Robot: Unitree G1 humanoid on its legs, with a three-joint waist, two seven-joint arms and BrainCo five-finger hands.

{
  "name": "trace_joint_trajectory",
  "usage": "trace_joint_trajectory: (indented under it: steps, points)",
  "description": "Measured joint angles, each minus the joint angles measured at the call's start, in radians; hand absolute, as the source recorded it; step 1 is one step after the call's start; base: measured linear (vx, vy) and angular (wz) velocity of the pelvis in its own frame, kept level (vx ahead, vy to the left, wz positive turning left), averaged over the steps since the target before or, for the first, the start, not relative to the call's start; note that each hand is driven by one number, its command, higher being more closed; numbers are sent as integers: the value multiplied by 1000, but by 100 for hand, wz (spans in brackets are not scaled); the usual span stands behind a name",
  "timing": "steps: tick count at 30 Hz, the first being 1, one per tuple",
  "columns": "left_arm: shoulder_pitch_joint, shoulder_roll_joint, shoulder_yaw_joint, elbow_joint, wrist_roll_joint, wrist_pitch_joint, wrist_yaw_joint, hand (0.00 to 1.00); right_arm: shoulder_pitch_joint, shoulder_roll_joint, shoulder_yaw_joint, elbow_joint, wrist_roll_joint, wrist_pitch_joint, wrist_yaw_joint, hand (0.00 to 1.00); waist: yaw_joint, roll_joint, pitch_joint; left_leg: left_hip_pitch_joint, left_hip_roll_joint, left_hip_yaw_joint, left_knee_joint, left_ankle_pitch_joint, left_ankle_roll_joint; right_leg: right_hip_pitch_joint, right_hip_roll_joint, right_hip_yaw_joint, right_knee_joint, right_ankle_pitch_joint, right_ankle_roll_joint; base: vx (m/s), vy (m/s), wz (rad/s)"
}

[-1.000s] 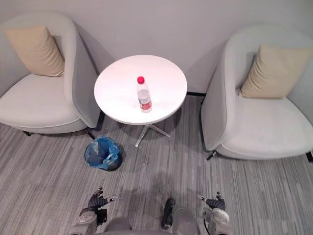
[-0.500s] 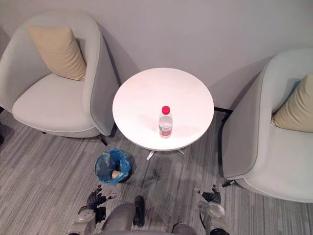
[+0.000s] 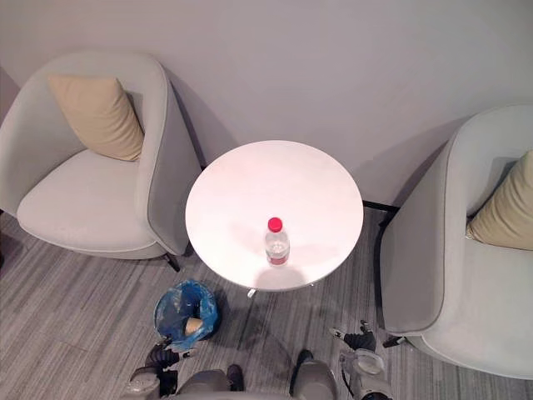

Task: Gather rubbish on tea table into small bin, then transfer packed bag to large trash can.

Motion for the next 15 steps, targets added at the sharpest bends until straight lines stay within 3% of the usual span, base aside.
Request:
trace_joint_trajectory:
  steps: [4,9,15]
  points:
    - [-7,-1,0,0,1,-2,-1,0,15,1,1,-16,0,-1,0,0,1,-7,-6,23,21,-10,-40,12,-20,40,33,-15,-65,20,-13,48,-76,5]
    - [-2,-4,-1,0,1,-1,-1,0,47,1,10,-57,-4,-5,1,0,1,-8,-9,38,17,-25,-60,17,-26,86,35,-30,-135,54,-4,-12,14,8]
    - [11,-4,-5,0,1,0,-1,0,87,2,61,-250,-14,-21,5,0,2,-11,-24,31,7,-26,-78,32,-21,105,37,-30,-210,103,4,-43,13,1]
